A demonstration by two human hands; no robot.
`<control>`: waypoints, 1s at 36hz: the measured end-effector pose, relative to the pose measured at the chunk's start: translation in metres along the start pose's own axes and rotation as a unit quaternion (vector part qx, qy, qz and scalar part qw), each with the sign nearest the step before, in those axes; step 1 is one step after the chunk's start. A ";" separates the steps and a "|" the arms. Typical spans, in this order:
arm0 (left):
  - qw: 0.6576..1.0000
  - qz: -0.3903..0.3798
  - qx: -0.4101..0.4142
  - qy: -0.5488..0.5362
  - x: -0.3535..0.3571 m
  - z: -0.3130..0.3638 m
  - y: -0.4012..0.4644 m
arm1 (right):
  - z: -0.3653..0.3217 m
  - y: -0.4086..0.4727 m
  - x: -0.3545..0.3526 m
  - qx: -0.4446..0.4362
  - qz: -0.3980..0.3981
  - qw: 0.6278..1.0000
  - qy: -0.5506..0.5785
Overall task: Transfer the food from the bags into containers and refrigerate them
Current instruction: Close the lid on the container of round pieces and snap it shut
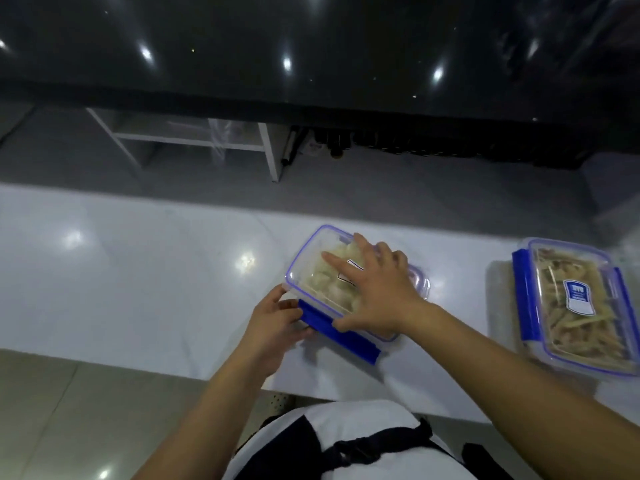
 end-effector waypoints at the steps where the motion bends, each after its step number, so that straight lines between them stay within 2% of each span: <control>1: 1.000 -0.008 -0.005 0.005 -0.002 0.002 0.004 | -0.003 0.004 -0.001 0.007 0.002 1.000 -0.004; 8: 1.000 0.007 -0.003 -0.013 -0.008 0.009 0.028 | -0.001 -0.009 0.003 0.063 0.002 0.998 0.026; 14: 0.996 0.047 0.014 -0.068 -0.001 0.019 0.046 | -0.007 -0.052 0.027 0.159 0.023 0.986 0.041; 21: 0.998 -0.026 -0.035 -0.045 0.014 0.003 0.034 | -0.023 -0.042 0.028 0.239 0.050 0.968 0.055; 24: 0.995 -0.047 -0.043 -0.083 0.014 -0.012 0.023 | -0.026 -0.033 0.023 0.257 0.057 0.961 0.088; 28: 0.997 -0.038 -0.020 -0.069 0.010 -0.016 0.023 | -0.024 -0.037 0.010 0.266 0.066 0.955 0.115; 36: 0.996 -0.058 -0.009 -0.061 0.018 -0.004 0.042 | -0.021 -0.115 0.007 0.250 0.056 0.960 0.111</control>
Point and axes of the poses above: each hand's wrist, its own y-axis towards the middle knuckle, its own x-axis out of the palm, z = x × y, the point moved 1 cm from there along y, towards the middle knuckle, and after that the axes turned 12 degrees about -y, right-handed, at the moved point
